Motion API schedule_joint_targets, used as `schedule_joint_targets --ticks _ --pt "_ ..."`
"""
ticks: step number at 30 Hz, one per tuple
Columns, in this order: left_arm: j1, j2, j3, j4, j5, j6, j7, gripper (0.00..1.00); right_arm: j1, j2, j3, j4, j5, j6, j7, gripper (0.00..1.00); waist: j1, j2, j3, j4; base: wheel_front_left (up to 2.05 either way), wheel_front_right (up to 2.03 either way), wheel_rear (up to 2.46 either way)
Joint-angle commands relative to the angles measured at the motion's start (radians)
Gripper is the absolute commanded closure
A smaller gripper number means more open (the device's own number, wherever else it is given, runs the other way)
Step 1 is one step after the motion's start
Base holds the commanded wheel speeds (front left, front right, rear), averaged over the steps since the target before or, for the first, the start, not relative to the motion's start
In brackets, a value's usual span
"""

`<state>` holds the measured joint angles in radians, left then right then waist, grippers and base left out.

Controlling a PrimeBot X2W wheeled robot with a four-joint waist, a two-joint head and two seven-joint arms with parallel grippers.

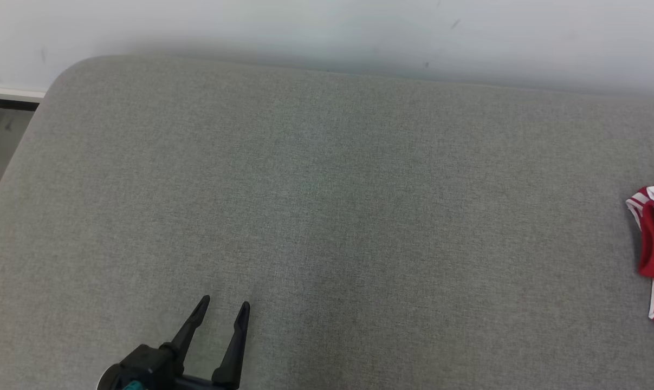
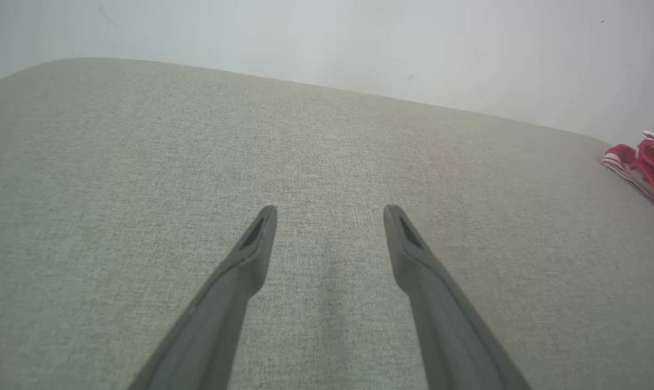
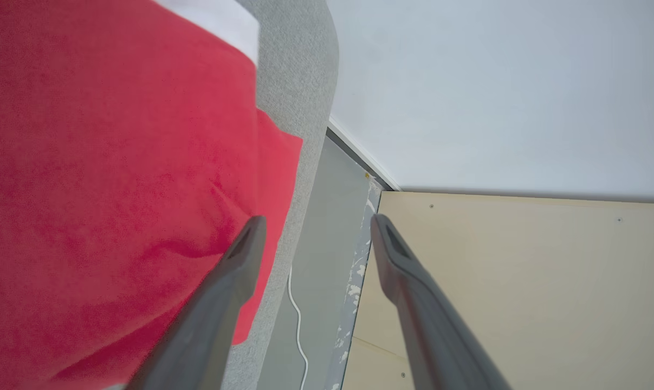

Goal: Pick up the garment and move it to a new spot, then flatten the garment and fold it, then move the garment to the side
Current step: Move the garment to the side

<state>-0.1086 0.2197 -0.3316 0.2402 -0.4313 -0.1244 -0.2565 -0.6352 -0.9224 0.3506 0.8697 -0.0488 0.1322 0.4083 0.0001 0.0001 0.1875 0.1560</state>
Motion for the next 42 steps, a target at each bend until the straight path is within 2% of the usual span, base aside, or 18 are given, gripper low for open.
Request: schedule_joint_targets --ticks 1,4,9,13,18,20,21,22,25,29,32,35,38,42 --pt "-0.020 0.001 -0.004 0.001 0.002 -0.005 -0.005 0.00 0.004 -0.010 -0.005 0.013 0.011 -0.003 -0.014 0.00 -0.0001 -0.0001 -0.002 -0.002 0.00 0.00 0.00" --pt "-0.022 0.007 -0.009 0.001 0.016 -0.004 -0.006 0.00 -0.014 0.012 -0.017 0.052 0.039 -0.003 -0.072 0.00 -0.0001 -0.0001 -0.014 -0.008 0.00 0.00 0.00" --pt "-0.011 0.004 0.009 -0.030 0.018 -0.005 -0.008 0.00 -0.029 0.094 -0.063 0.128 0.114 -0.003 -0.157 0.00 -0.0001 -0.0001 -0.058 -0.017 0.00 0.00 0.00" --pt "0.031 -0.008 0.044 -0.092 0.014 -0.005 -0.007 0.00 0.010 0.188 -0.114 0.149 0.183 -0.003 -0.264 0.00 -0.0001 -0.0001 -0.110 -0.023 0.00 0.00 0.00" --pt "0.094 -0.039 0.111 -0.124 0.014 0.004 -0.008 0.00 0.084 0.326 -0.226 0.128 0.240 -0.003 -0.459 0.00 -0.0001 -0.0001 -0.182 -0.034 0.00 0.00 0.00" --pt "0.111 -0.050 0.133 -0.114 0.001 0.007 -0.008 0.00 0.119 0.406 -0.251 0.109 0.221 -0.003 -0.527 0.00 -0.0001 -0.0001 -0.203 -0.042 0.00 0.00 0.00" --pt "0.118 -0.061 0.161 -0.116 -0.005 0.007 -0.008 0.00 0.148 0.477 -0.284 0.077 0.184 -0.003 -0.593 0.00 -0.0001 -0.0001 -0.218 -0.053 0.00 0.00 0.00" --pt "0.125 -0.069 0.174 -0.117 -0.008 0.006 -0.008 0.00 0.171 0.524 -0.306 0.059 0.181 -0.003 -0.615 0.00 -0.0001 -0.0001 -0.227 -0.059 0.00 0.00 0.00" --pt "0.136 -0.086 0.207 -0.108 -0.010 0.003 -0.008 0.00 0.252 0.640 -0.377 -0.034 0.122 -0.003 -0.656 0.00 -0.0001 -0.0001 -0.253 -0.066 0.00 0.00 0.00" --pt "0.151 -0.110 0.235 -0.107 -0.007 0.000 -0.008 0.00 0.402 0.807 -0.450 -0.259 0.059 -0.003 -0.672 0.00 -0.0001 -0.0001 -0.282 -0.073 0.00 0.00 0.00" --pt "0.157 -0.121 0.247 -0.102 0.014 -0.004 -0.008 0.00 0.518 0.854 -0.438 -0.419 0.060 -0.003 -0.673 0.00 -0.0001 -0.0001 -0.291 -0.082 0.00 0.00 0.00" --pt "0.171 -0.124 0.253 -0.097 0.039 -0.006 -0.008 0.00 0.606 0.872 -0.404 -0.525 0.069 -0.003 -0.673 0.00 -0.0001 -0.0001 -0.300 -0.089 0.00 0.00 0.00" --pt "0.180 -0.129 0.256 -0.092 0.053 -0.006 -0.008 0.00 0.666 0.872 -0.376 -0.579 0.118 -0.003 -0.663 0.00 -0.0001 -0.0001 -0.306 -0.095 0.00 0.00 0.00" --pt "0.187 -0.134 0.262 -0.087 0.047 -0.006 -0.008 0.00 0.704 0.872 -0.358 -0.606 0.129 -0.003 -0.642 0.00 -0.0001 -0.0001 -0.311 -0.099 0.00 0.00 0.00"
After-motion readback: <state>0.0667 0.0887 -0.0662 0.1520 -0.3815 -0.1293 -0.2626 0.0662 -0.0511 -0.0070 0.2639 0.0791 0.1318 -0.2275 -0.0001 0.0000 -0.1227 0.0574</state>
